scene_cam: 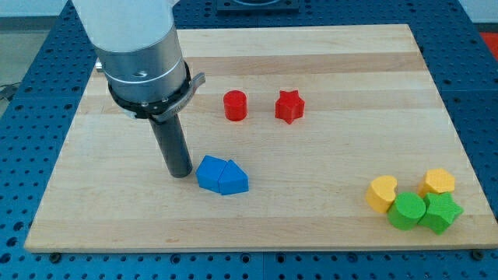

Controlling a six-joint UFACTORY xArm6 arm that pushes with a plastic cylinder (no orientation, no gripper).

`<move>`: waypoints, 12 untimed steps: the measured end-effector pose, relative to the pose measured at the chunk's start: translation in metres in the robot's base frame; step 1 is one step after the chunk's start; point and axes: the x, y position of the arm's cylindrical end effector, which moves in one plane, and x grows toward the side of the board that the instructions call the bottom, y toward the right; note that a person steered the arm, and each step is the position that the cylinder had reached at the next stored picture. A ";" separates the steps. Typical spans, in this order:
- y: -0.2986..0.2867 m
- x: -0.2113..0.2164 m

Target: Separate the cube from the triangle

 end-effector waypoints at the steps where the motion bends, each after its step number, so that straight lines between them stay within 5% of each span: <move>1: 0.000 0.000; 7: 0.008 0.000; 8: 0.008 0.036; 10: 0.012 0.038; 12: 0.094 -0.063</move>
